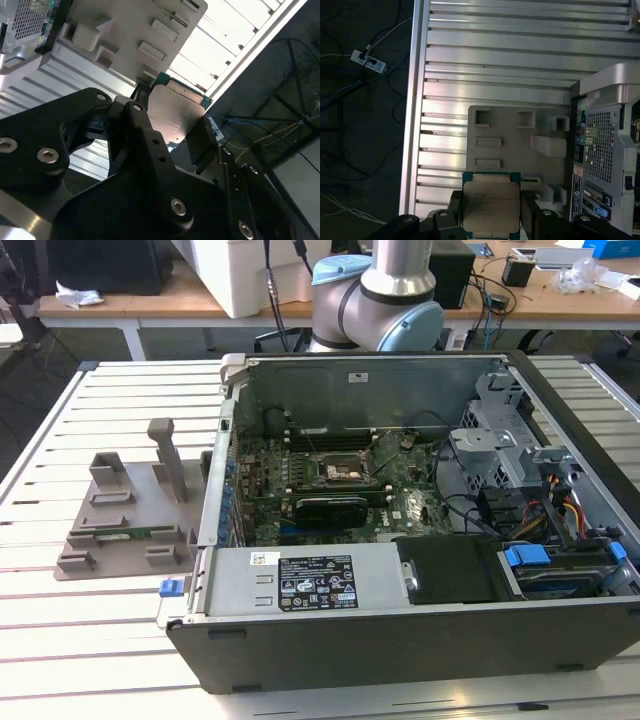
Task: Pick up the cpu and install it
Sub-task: 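Pick up the cpu and move it towards the insertion slot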
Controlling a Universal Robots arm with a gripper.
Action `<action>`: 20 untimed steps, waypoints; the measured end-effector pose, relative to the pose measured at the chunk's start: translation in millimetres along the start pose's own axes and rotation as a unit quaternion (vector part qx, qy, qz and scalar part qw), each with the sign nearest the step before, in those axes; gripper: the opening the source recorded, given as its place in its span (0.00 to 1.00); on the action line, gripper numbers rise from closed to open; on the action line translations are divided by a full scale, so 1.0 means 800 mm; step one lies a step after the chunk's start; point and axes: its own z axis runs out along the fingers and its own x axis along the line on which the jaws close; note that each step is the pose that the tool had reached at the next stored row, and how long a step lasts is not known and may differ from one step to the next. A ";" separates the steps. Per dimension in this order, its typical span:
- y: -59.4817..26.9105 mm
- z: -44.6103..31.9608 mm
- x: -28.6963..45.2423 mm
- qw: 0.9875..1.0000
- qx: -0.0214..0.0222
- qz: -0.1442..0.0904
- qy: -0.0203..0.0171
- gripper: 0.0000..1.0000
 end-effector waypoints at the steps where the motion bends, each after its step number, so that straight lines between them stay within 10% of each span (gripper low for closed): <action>1: 0.000 -0.0002 -0.0001 1.000 -0.002 0.000 0.000 0.55; 3: 0.000 -0.0002 0.0000 1.000 -0.014 -0.001 -0.001 0.55; 9: -0.001 0.0019 -0.0120 1.000 -0.016 -0.001 0.000 0.55; 14: -0.005 0.0143 -0.0666 1.000 -0.016 0.000 0.005 0.55; 20: -0.008 0.0266 -0.1070 1.000 -0.016 0.000 0.007 0.55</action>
